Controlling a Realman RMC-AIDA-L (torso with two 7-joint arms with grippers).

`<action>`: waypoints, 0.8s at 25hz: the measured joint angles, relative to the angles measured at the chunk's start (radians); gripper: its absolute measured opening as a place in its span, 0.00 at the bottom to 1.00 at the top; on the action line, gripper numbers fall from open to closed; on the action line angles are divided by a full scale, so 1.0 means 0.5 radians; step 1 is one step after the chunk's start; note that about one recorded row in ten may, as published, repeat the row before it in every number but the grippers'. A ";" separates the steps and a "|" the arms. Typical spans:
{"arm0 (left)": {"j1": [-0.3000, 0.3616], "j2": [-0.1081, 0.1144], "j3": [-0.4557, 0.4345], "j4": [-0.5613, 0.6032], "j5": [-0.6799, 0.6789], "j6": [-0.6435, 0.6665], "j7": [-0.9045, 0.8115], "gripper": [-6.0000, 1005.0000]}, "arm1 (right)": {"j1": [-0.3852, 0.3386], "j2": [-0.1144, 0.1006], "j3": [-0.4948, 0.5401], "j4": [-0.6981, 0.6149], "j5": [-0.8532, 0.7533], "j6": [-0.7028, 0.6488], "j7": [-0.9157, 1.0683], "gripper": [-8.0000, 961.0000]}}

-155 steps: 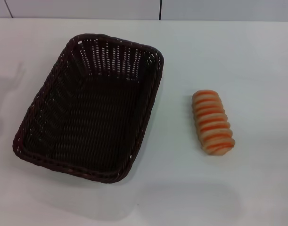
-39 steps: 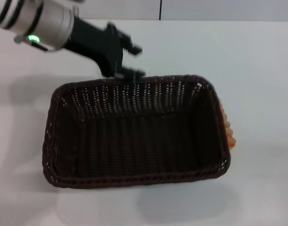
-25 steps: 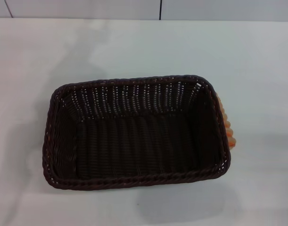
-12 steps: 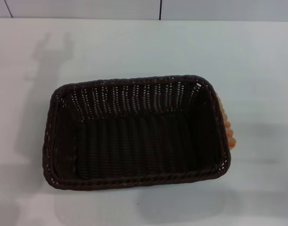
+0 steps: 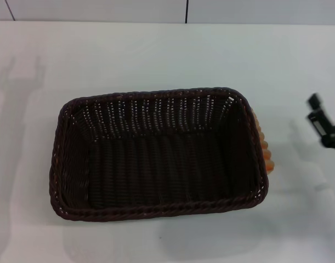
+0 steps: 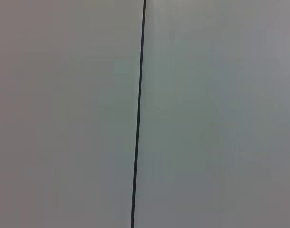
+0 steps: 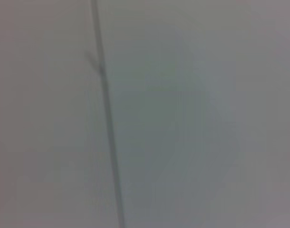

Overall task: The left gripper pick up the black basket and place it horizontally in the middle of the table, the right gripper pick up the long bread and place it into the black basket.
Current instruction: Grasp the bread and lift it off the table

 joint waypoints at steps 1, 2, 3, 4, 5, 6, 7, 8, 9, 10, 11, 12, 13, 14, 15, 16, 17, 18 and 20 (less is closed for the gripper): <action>-0.009 -0.001 0.000 0.014 0.005 0.000 -0.001 0.58 | 0.016 0.000 0.000 0.001 -0.033 0.031 0.003 0.78; -0.017 -0.002 0.000 0.025 0.008 0.000 -0.002 0.58 | 0.032 0.000 0.000 0.004 -0.069 0.065 0.009 0.78; -0.028 -0.003 -0.001 0.041 0.010 0.000 -0.008 0.58 | 0.048 0.001 0.001 0.008 -0.098 0.094 0.012 0.78; -0.050 -0.004 -0.001 0.068 0.016 -0.001 -0.017 0.58 | 0.075 0.004 0.002 0.017 -0.143 0.151 0.014 0.78; -0.050 -0.004 -0.001 0.068 0.016 -0.001 -0.017 0.58 | 0.075 0.004 0.002 0.017 -0.143 0.151 0.014 0.78; -0.068 -0.005 -0.001 0.088 0.020 -0.004 -0.022 0.58 | 0.088 0.006 0.003 0.023 -0.165 0.183 0.016 0.78; -0.082 -0.005 -0.001 0.103 0.023 -0.008 -0.027 0.58 | 0.101 0.006 0.003 0.029 -0.194 0.214 0.017 0.78; -0.087 -0.005 -0.001 0.109 0.023 -0.010 -0.028 0.58 | 0.112 0.007 0.005 0.037 -0.216 0.240 0.018 0.78; -0.104 -0.005 0.000 0.127 0.026 -0.021 -0.035 0.58 | 0.141 0.007 0.016 0.060 -0.252 0.290 0.020 0.78; -0.104 -0.005 0.000 0.127 0.026 -0.021 -0.035 0.58 | 0.141 0.007 0.016 0.060 -0.252 0.290 0.020 0.78; -0.108 -0.004 0.000 0.129 0.027 -0.025 -0.037 0.58 | 0.154 0.007 0.021 0.070 -0.263 0.312 0.020 0.77; -0.113 -0.003 0.000 0.132 0.029 -0.028 -0.040 0.58 | 0.164 0.007 0.025 0.076 -0.267 0.335 0.021 0.77; -0.115 -0.002 0.000 0.135 0.031 -0.029 -0.042 0.58 | 0.171 0.007 0.027 0.079 -0.272 0.351 0.021 0.77; -0.125 -0.001 0.000 0.144 0.034 -0.029 -0.047 0.58 | 0.180 0.007 0.031 0.080 -0.282 0.369 0.022 0.77; -0.125 -0.001 0.000 0.144 0.034 -0.029 -0.047 0.58 | 0.185 0.007 0.041 0.080 -0.304 0.381 0.023 0.77; -0.129 -0.001 0.000 0.147 0.035 -0.029 -0.048 0.58 | 0.190 0.007 0.061 0.080 -0.333 0.393 0.024 0.77; -0.129 -0.001 0.000 0.147 0.035 -0.029 -0.048 0.58 | 0.194 0.007 0.086 0.080 -0.372 0.405 0.025 0.76; -0.129 -0.001 0.000 0.147 0.035 -0.029 -0.048 0.58 | 0.195 0.006 0.107 0.080 -0.405 0.416 0.025 0.76; -0.133 0.000 -0.001 0.152 0.037 -0.036 -0.052 0.58 | 0.197 0.005 0.161 0.076 -0.489 0.451 0.025 0.76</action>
